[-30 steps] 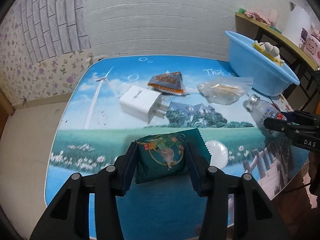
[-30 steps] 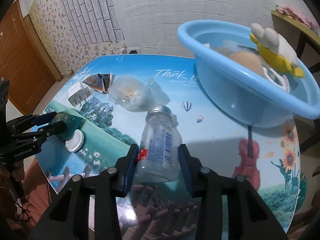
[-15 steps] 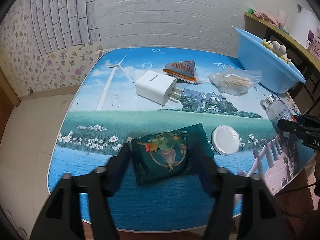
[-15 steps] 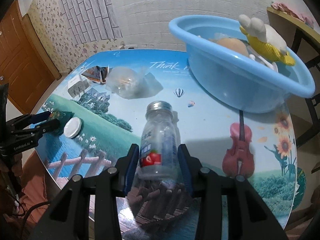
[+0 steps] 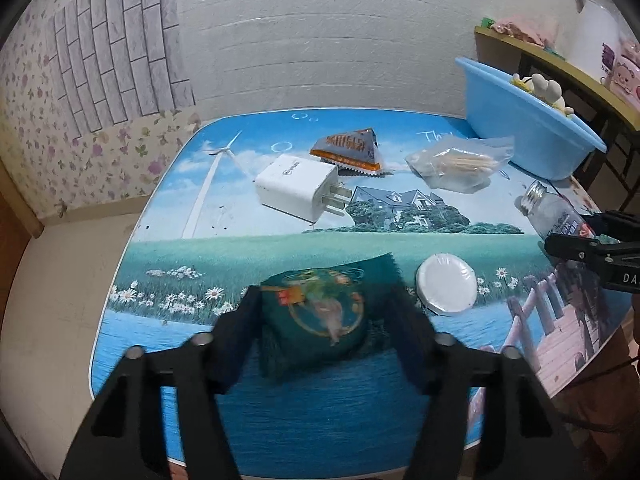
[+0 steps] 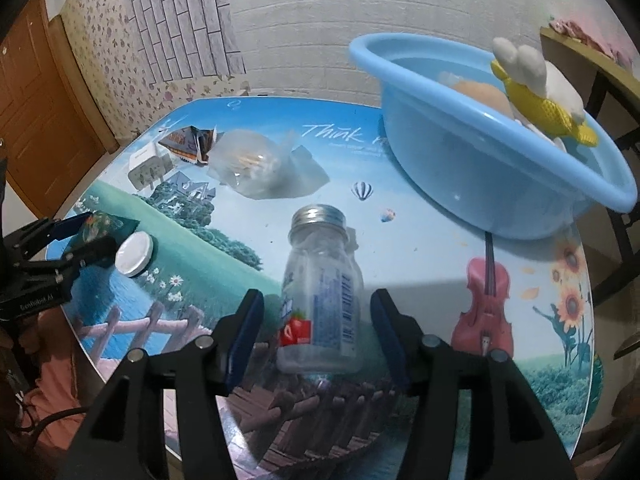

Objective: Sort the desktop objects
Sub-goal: 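Carry the green pouch and clear bottle into the blue basin and open both grippers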

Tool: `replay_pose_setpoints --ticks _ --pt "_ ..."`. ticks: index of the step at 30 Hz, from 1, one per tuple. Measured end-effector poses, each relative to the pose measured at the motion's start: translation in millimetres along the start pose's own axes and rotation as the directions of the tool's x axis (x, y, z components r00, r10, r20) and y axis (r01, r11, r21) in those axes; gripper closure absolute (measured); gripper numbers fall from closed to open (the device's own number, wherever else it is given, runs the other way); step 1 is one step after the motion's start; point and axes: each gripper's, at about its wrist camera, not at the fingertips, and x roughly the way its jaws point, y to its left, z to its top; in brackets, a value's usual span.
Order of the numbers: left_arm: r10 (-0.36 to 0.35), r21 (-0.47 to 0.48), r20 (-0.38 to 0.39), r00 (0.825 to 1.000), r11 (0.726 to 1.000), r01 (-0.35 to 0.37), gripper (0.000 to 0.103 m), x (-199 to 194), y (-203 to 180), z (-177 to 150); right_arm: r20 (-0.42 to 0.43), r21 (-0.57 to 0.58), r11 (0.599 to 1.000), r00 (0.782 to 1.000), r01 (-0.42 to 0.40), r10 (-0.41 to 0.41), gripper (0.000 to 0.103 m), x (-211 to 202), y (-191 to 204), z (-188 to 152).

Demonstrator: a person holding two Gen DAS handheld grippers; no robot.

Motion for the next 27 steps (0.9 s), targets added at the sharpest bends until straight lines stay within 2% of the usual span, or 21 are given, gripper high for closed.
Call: replay_pose_setpoints --ticks 1,2,3,11,25,27 --pt "-0.002 -0.007 0.002 1.000 1.000 0.002 0.054 -0.5 0.9 0.6 0.001 0.000 1.000 1.000 0.002 -0.002 0.051 -0.1 -0.3 0.0" --pt "-0.010 -0.019 0.002 1.000 1.000 0.011 0.055 -0.6 2.8 0.9 0.001 0.000 1.000 1.000 0.009 -0.009 0.062 -0.5 -0.8 0.1" --pt "-0.017 -0.027 0.003 1.000 0.999 0.017 0.056 -1.0 4.2 0.9 0.002 0.001 1.000 1.000 0.012 -0.012 0.064 -1.3 -2.5 0.3" --pt "-0.041 -0.063 -0.009 0.999 0.997 0.040 0.058 -5.1 5.3 3.2 0.027 0.029 0.999 1.000 -0.015 0.014 0.064 -10.6 -9.1 -0.3" --pt "-0.093 -0.069 0.037 0.995 0.993 0.095 0.058 -30.5 -7.7 29.9 0.119 0.008 0.997 0.990 -0.080 0.079 0.064 -42.6 -5.4 12.5" --pt "-0.086 -0.065 0.046 0.995 0.994 0.089 0.058 -35.2 -11.4 36.0 0.151 0.012 0.994 0.982 -0.113 0.110 0.064 -52.9 -5.9 13.7"
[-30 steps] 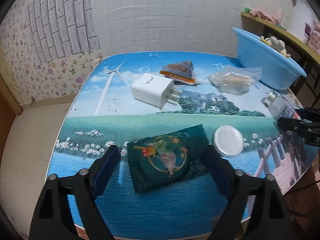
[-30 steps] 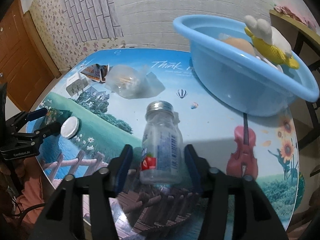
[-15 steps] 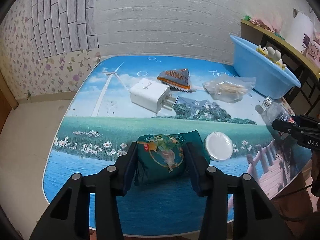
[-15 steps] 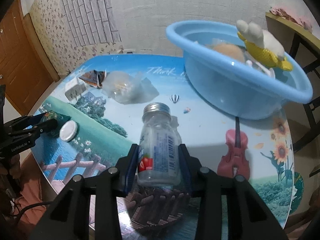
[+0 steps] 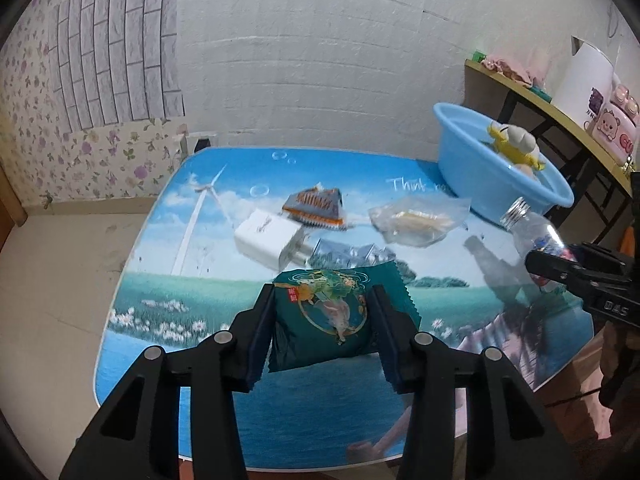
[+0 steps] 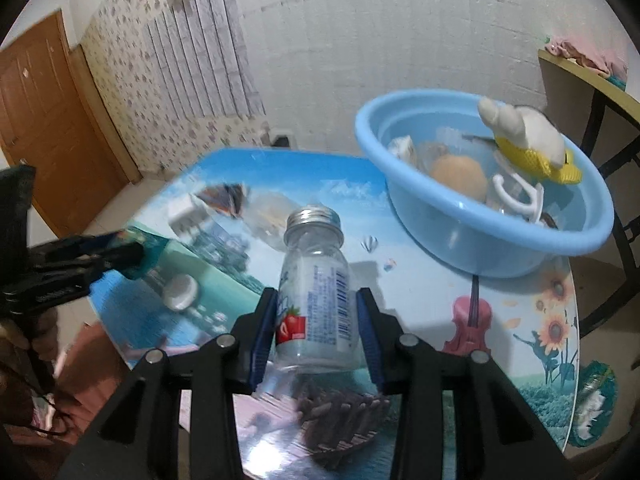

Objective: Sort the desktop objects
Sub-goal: 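Carry the green pouch and clear bottle into the blue basin and open both grippers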

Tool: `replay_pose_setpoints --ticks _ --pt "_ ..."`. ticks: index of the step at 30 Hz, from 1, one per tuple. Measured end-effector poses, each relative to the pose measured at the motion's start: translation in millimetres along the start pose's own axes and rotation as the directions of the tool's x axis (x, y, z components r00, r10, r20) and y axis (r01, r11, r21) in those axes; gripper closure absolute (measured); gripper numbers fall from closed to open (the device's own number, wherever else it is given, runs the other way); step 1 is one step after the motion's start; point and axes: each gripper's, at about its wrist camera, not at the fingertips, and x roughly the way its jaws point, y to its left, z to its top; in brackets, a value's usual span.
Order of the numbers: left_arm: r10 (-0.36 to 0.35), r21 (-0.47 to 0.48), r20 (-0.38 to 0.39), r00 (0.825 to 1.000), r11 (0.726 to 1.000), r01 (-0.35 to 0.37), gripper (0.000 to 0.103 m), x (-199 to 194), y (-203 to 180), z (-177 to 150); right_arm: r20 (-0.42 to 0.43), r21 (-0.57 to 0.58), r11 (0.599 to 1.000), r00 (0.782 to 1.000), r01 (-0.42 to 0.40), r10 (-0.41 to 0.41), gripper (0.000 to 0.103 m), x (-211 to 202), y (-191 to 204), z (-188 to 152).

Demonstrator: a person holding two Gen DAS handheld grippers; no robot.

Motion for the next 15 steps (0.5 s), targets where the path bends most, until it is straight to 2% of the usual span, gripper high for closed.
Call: replay_pose_setpoints --ticks 7,11,15 --pt "-0.020 0.012 0.049 0.999 1.000 0.019 0.058 -12.3 -20.6 29.8 0.079 -0.029 0.999 0.997 -0.023 0.025 0.064 -25.2 4.3 17.1" --pt "-0.052 0.017 0.063 0.997 0.999 0.051 0.058 -11.7 -35.6 49.0 0.126 -0.008 1.000 0.992 -0.019 0.020 0.064 -38.6 -6.5 24.0" --pt "-0.085 0.052 0.067 0.994 0.995 0.082 0.058 -6.1 -60.9 68.6 0.151 0.039 0.999 0.988 0.008 -0.014 0.064 -47.3 -33.2 31.5"
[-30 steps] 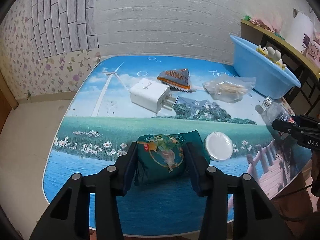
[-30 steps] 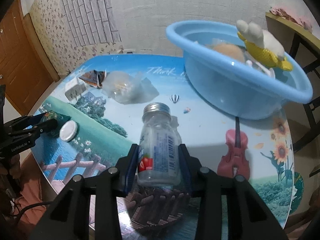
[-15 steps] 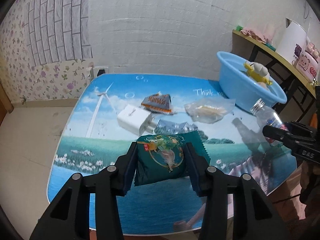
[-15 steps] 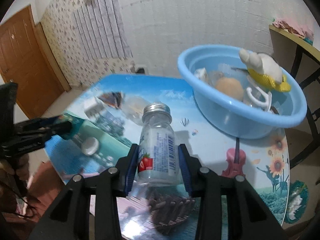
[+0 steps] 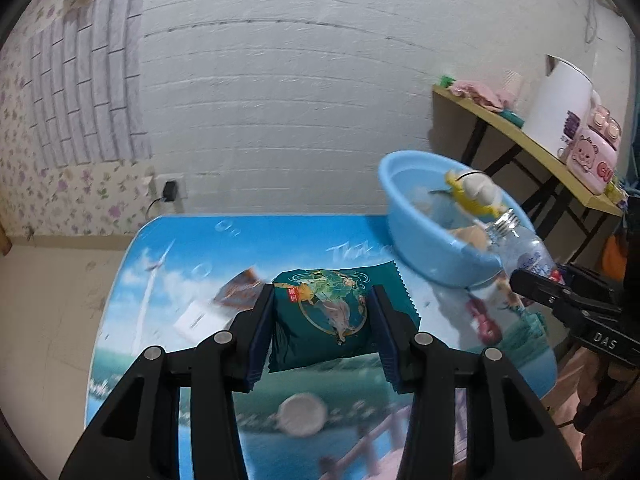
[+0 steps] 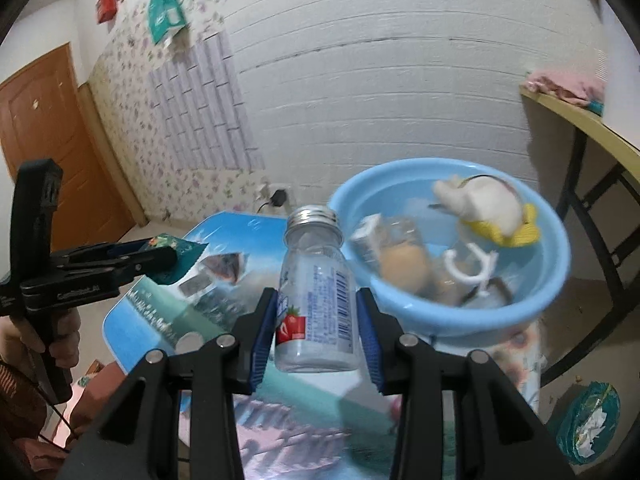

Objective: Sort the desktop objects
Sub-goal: 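Carry the green pouch and clear bottle into the blue basin and open both grippers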

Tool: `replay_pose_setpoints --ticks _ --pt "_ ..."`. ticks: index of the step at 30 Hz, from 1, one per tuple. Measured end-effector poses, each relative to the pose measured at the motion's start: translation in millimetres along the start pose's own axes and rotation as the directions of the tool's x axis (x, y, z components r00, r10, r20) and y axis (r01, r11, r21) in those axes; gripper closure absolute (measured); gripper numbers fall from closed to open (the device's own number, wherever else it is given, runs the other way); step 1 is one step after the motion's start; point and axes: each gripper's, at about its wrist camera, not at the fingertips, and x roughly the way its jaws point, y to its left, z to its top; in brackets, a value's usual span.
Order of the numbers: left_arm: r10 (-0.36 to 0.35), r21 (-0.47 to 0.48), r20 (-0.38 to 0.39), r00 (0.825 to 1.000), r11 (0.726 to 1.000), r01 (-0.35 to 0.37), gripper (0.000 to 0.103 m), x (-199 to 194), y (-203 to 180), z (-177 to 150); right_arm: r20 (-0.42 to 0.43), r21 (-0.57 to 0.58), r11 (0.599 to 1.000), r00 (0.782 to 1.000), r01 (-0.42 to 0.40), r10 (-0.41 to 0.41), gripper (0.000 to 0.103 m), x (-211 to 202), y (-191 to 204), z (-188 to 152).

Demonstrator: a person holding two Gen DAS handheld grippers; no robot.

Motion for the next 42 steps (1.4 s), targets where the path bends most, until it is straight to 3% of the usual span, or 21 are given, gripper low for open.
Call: replay_pose_setpoints --ticks 12,21,31,36,41,42 --pt "-0.090 0.127 -0.033 0.995 0.987 0.094 0.058 49.6 -88.9 44.0 0.022 0.112 0.989 0.995 0.095 -0.098 0.064 4.2 -90.3 26.7" --pt "-0.093 0.176 -0.095 0.991 0.978 0.108 0.058 101.1 -121.2 64.7 0.005 0.118 0.991 0.998 0.063 -0.064 0.064 31.5 -113.3 32.6" --pt "-0.080 0.190 -0.120 0.990 0.977 0.102 0.054 126.4 -127.7 65.8 -0.025 0.093 0.995 0.999 0.045 -0.043 0.064 53.7 -114.3 33.2" --pt "-0.073 0.208 -0.106 0.992 0.974 0.094 0.043 124.1 -128.5 64.6 -0.037 0.086 0.995 0.999 0.043 -0.040 0.064 57.0 -109.4 31.4" --pt "-0.098 0.206 -0.089 0.991 0.972 0.115 0.017 116.3 -127.1 63.7 -0.040 0.096 0.994 0.998 0.056 -0.052 0.064 56.0 -108.0 30.4" --pt "-0.108 0.203 -0.084 0.991 0.971 0.123 0.017 114.0 -126.1 63.2 -0.039 0.100 0.993 0.998 0.056 -0.052 0.064 55.4 -108.0 30.2"
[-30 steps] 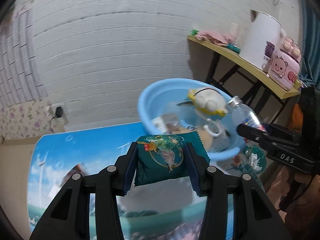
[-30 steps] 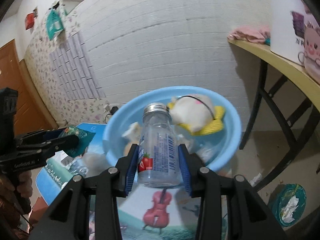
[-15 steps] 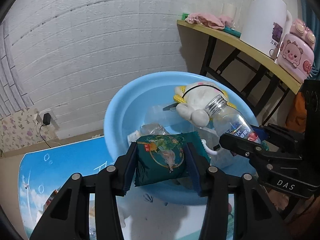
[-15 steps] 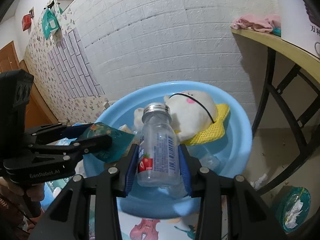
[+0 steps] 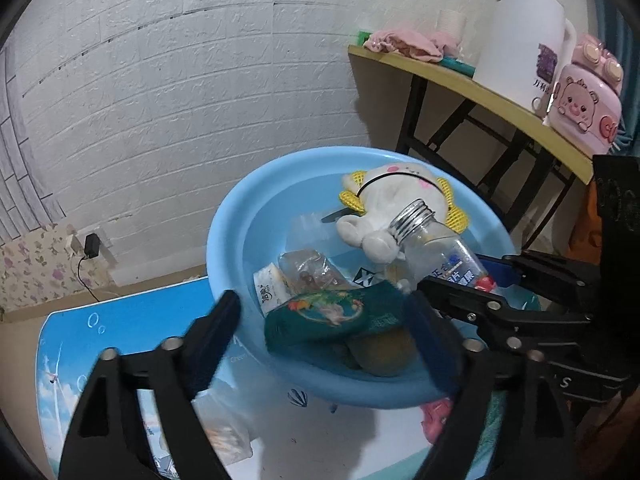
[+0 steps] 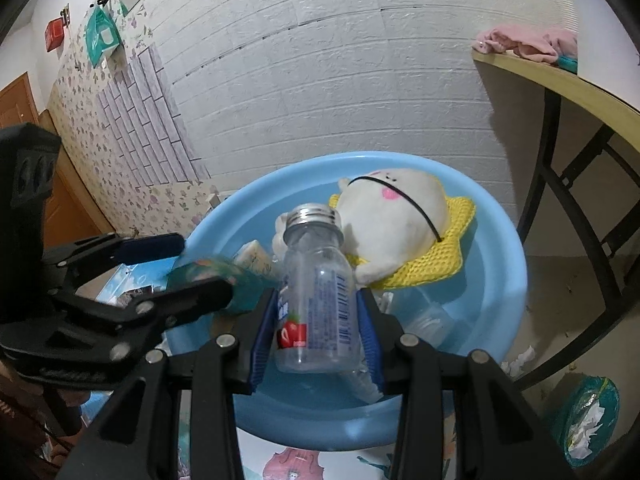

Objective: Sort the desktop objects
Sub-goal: 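Carry the green pouch and clear bottle into the blue basin and open both grippers, then withdraw both grippers from the basin back over the table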

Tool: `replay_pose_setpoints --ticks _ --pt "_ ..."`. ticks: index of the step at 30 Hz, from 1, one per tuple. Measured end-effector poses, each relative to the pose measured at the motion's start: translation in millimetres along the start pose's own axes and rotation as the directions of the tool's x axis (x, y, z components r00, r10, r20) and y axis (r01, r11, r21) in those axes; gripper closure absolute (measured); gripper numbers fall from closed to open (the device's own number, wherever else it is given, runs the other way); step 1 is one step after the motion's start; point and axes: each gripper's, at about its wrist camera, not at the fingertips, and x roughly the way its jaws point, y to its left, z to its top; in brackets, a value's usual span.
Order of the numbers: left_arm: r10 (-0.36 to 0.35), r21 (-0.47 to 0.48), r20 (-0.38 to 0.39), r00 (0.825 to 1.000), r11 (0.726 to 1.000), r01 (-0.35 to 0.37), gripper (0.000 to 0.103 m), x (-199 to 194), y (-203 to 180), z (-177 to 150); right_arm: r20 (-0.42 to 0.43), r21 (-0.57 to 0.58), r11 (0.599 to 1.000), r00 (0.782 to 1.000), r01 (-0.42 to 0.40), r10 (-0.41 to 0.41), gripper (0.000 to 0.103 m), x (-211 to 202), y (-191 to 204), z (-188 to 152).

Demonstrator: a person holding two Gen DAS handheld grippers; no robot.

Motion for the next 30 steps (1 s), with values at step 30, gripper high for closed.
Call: replay_pose_setpoints --ticks 30 --pt "0.032 -0.058 0.005 0.999 0.998 -0.032 0.008 -48.1 23.9 -37.0 0.007 0.016 0.998 0.998 0.059 -0.059 0.056 -38.2 20.7 -12.2"
